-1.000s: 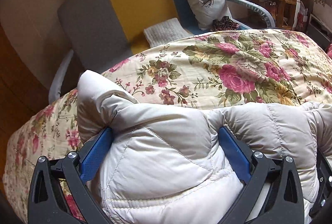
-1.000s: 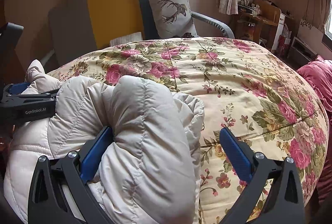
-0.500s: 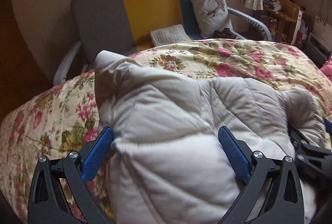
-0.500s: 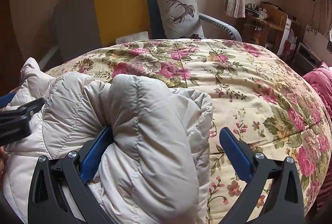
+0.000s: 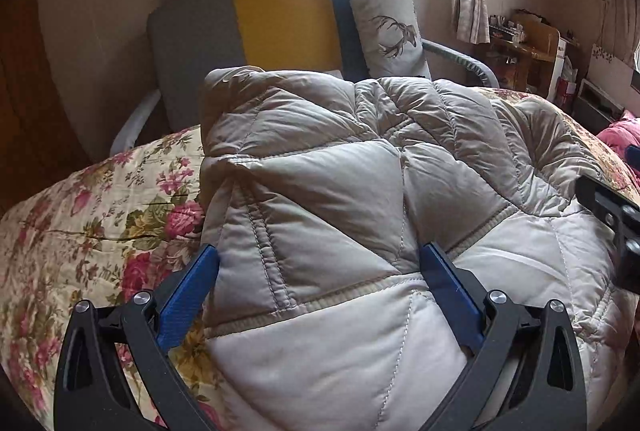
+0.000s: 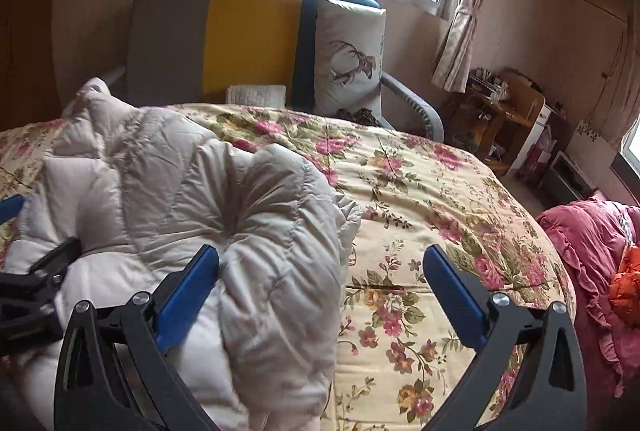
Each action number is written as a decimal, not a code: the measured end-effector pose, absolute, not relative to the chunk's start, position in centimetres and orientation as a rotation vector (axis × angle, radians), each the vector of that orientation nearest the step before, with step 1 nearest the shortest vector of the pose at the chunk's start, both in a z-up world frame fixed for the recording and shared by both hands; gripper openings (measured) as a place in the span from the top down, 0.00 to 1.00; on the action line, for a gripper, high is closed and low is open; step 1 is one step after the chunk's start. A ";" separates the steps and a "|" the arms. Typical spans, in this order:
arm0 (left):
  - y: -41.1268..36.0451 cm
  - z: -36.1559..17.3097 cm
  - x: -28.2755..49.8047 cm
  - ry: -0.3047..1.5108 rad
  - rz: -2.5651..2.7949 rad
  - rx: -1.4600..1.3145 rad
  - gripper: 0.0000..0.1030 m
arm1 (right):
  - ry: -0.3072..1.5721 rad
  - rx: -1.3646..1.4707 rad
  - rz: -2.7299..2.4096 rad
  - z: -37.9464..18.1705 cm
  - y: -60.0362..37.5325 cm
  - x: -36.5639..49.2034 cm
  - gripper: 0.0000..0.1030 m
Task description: Fold large clothes
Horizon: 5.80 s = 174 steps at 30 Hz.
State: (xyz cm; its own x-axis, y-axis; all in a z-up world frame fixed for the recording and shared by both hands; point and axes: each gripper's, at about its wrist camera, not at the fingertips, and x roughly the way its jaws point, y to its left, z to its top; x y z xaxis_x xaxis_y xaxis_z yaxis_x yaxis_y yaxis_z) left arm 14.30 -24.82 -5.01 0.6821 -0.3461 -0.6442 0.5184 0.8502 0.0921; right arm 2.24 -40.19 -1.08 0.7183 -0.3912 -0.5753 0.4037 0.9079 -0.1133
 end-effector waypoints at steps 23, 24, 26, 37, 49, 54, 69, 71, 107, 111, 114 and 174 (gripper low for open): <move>-16.7 -7.8 15.1 0.950 -0.774 -0.201 0.03 | 0.799 0.678 -0.087 -8.0 -47.7 1.5 0.02; -16.6 -7.7 15.3 0.957 -0.787 -0.203 0.03 | 0.814 0.709 -0.074 -8.3 -47.9 1.8 0.02; -16.6 -7.8 15.7 0.978 -0.815 -0.215 0.03 | 0.846 0.743 -0.047 -8.6 -47.8 2.1 0.02; -15.6 -10.1 16.4 1.122 -0.957 -0.349 0.03 | 0.935 0.949 0.236 -11.4 -49.1 4.8 0.02; -18.1 -9.4 13.7 1.031 -0.919 -0.215 0.06 | 0.831 0.843 0.268 -10.6 -47.1 7.2 0.02; -18.5 -8.4 13.3 1.002 -0.884 -0.165 0.14 | 0.786 0.834 0.241 -10.2 -46.0 6.1 0.06; -17.0 -6.7 12.4 0.917 -0.785 -0.090 0.17 | 0.713 0.848 0.239 -10.1 -42.7 3.6 0.06; -16.2 -6.6 12.2 0.905 -0.774 -0.087 0.18 | 0.708 0.845 0.249 -9.8 -42.2 3.4 0.06; 3.9 -4.5 17.1 0.679 -0.288 -0.205 0.24 | 0.703 0.613 0.585 -10.5 -26.3 22.1 0.06; 4.2 -6.1 18.8 0.685 -0.226 -0.259 0.13 | 0.717 0.659 0.497 -12.6 -27.5 24.5 0.03; 3.6 -6.5 18.1 0.636 -0.212 -0.243 0.11 | 0.697 0.656 0.441 -12.5 -28.9 23.6 0.02; 4.6 -4.9 10.1 0.585 -0.158 -0.170 0.03 | 0.632 0.128 -0.022 -2.6 -24.5 23.8 0.02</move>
State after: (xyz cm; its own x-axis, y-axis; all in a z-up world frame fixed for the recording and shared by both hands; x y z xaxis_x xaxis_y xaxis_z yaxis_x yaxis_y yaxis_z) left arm 10.07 4.64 -4.94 0.8222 -0.1958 -0.5344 0.0998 0.9740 -0.2034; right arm 23.83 -24.48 -2.63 0.8067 0.0183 -0.5907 0.0598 0.9919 0.1124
